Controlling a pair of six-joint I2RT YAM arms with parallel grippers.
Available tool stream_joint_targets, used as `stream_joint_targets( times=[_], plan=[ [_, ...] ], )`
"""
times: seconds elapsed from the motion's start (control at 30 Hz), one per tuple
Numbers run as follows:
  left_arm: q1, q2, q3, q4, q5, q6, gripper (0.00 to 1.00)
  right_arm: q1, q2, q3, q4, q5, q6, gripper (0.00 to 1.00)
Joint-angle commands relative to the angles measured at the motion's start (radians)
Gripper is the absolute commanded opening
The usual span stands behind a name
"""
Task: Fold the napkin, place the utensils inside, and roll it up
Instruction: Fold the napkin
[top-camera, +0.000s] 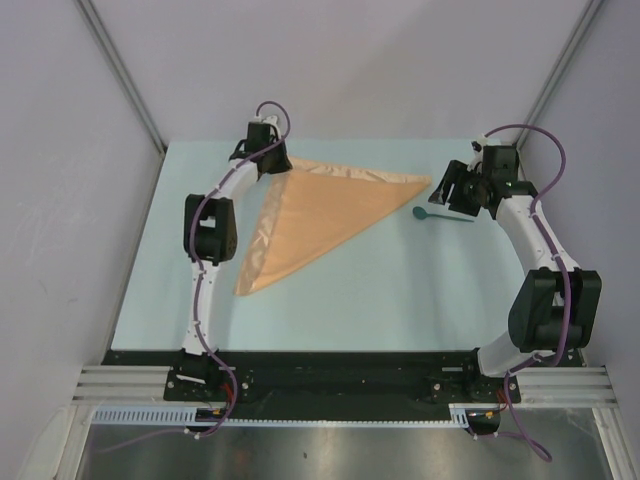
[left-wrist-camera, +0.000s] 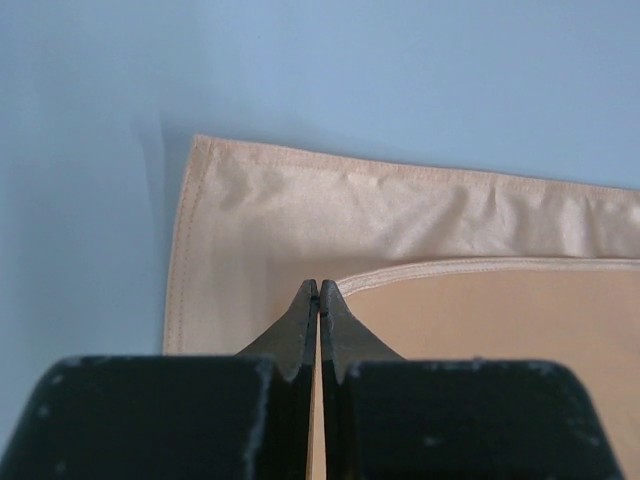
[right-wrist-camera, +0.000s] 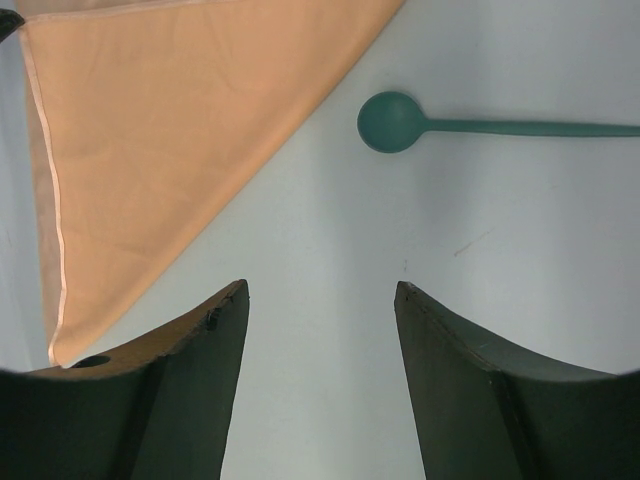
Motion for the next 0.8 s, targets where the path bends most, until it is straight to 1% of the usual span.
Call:
stream_joint_targets(
  times=[0.0, 0.43, 0.77],
  plan=[
    [0.013, 0.025, 0.073, 0.062, 0.036, -0.027, 0.0, 0.011, -0.003, 0.015, -0.002, 0.022, -0.005, 0.65],
    [0.034, 0.022, 0.072, 0.154, -0.008, -0.07, 0.0, 0.065, 0.062, 0.069, -0.011, 0.048, 0.0, 0.66],
    [0.053, 0.052, 0.113, 0.197, -0.018, -0.075, 0.0, 0.098, 0.128, 0.124, -0.019, 0.062, 0.004, 0.66]
  ],
)
